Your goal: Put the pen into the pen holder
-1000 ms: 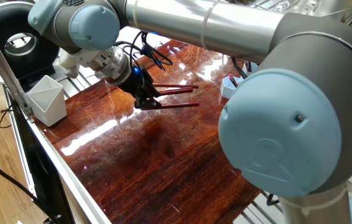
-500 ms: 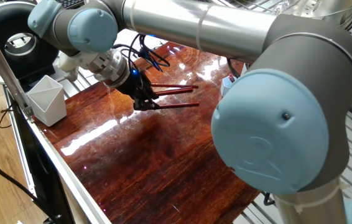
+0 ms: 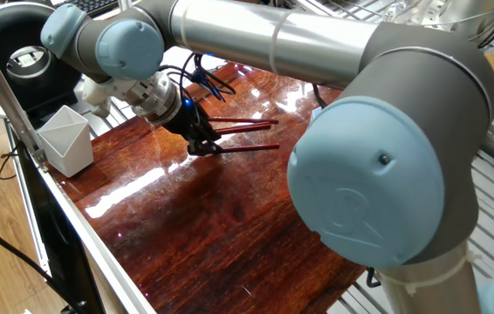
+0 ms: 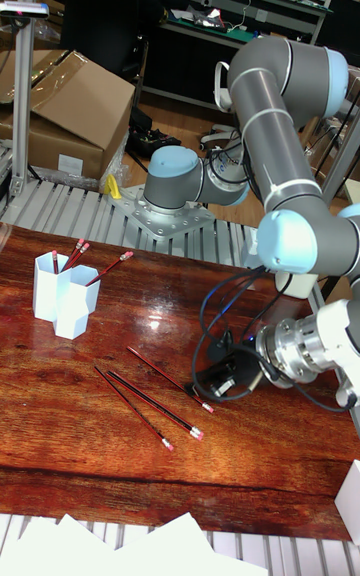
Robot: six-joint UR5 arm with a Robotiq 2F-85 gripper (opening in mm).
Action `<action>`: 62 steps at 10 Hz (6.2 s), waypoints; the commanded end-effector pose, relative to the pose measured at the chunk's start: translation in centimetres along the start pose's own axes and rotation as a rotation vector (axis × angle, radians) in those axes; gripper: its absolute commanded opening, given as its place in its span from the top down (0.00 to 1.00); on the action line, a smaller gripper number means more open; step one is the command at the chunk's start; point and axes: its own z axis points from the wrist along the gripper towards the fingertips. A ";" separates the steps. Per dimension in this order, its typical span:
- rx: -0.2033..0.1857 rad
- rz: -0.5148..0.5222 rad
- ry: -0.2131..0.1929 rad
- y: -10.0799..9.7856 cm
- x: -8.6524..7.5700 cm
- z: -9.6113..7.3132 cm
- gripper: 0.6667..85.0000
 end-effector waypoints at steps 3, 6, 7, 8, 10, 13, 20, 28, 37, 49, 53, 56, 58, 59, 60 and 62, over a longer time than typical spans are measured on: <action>-0.005 -0.020 -0.014 -0.4 -0.6 0.7 0.60; -0.006 -0.021 -0.020 -0.5 -1.1 1.0 0.61; -0.011 -0.019 -0.027 -0.4 -1.3 1.1 0.64; -0.017 -0.016 -0.032 -0.2 -1.5 1.2 0.70; -0.012 -0.007 -0.046 -0.3 -1.9 1.2 0.83; 0.006 0.006 -0.022 -0.5 -0.9 -0.5 1.00; -0.009 0.106 -0.028 3.0 6.8 -8.9 1.00; -0.124 0.253 -0.352 4.8 -3.0 -11.3 1.00; -0.130 0.249 -0.441 4.7 -5.1 -12.3 1.00; -0.120 0.095 -0.466 5.2 4.8 -21.6 1.00; 0.018 0.040 -0.487 4.7 11.1 -25.0 1.00; -0.045 0.074 -0.474 5.8 10.7 -24.6 1.00; -0.027 0.260 -0.490 4.1 10.4 -24.8 1.00; -0.020 0.301 -0.490 3.7 10.5 -24.8 1.00; -0.028 0.329 -0.479 3.8 10.7 -24.6 1.00; -0.019 0.386 -0.450 3.3 11.5 -24.3 1.00</action>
